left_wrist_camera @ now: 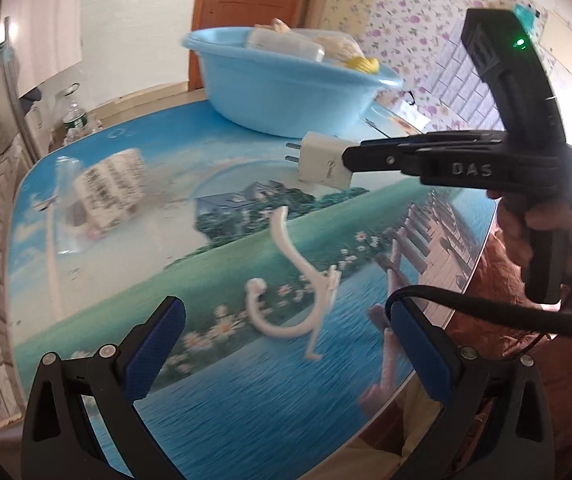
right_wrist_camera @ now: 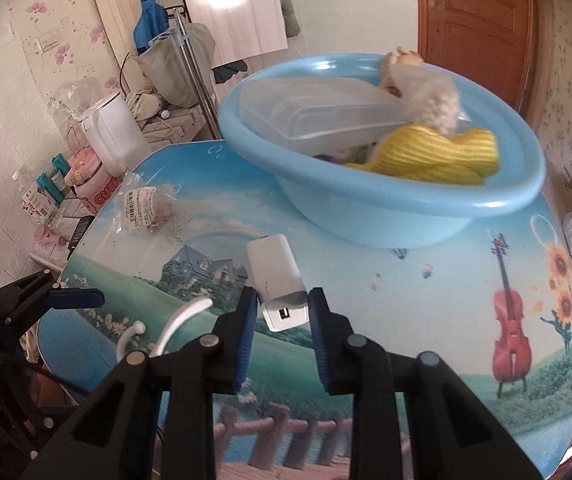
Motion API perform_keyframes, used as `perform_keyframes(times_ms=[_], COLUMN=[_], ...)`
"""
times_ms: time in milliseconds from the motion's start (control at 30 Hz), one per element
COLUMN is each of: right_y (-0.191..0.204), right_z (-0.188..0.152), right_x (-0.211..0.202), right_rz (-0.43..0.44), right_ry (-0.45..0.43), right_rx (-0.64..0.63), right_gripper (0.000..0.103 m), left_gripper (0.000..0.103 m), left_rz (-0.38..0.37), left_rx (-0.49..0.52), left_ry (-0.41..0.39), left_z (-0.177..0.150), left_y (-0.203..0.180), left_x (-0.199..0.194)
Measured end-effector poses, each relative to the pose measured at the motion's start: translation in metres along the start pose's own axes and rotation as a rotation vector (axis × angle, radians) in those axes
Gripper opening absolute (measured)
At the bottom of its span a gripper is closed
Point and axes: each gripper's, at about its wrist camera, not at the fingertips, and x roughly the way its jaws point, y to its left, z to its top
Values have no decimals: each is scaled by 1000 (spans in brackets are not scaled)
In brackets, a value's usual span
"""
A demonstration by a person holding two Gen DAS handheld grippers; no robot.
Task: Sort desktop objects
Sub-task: 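Grasp the white plug charger with the right tool while the left tool moves toward the white hook, then grasp the white plastic hook with the left tool while the right tool holds the charger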
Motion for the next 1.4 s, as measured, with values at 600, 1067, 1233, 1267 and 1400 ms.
perform_keyframes(times_ms=[600,1067,1233,1267,1400], right_y=[-33,-35,-36,-36,-36], right_z=[-23,-20,-21,-21,-21], right_x=[-17,-15,-15,-15,-15], right_rz=[-86,-79,-73,-72,-72], right_ry=[9,10,9,10,9], right_rx=[49,56,59,59,60], right_gripper=[26,26,26,26,26], left_gripper=[50,53,60,63,65], left_rz=[-20,-75,-97,-103,-97], left_rx=[7,-10,18,26,46], left_ry=[-28,-33,-15,-11,2], left_z=[16,9,6,3,-2], left_y=[1,20,17,16,14], left_x=[17,11,6,4,1])
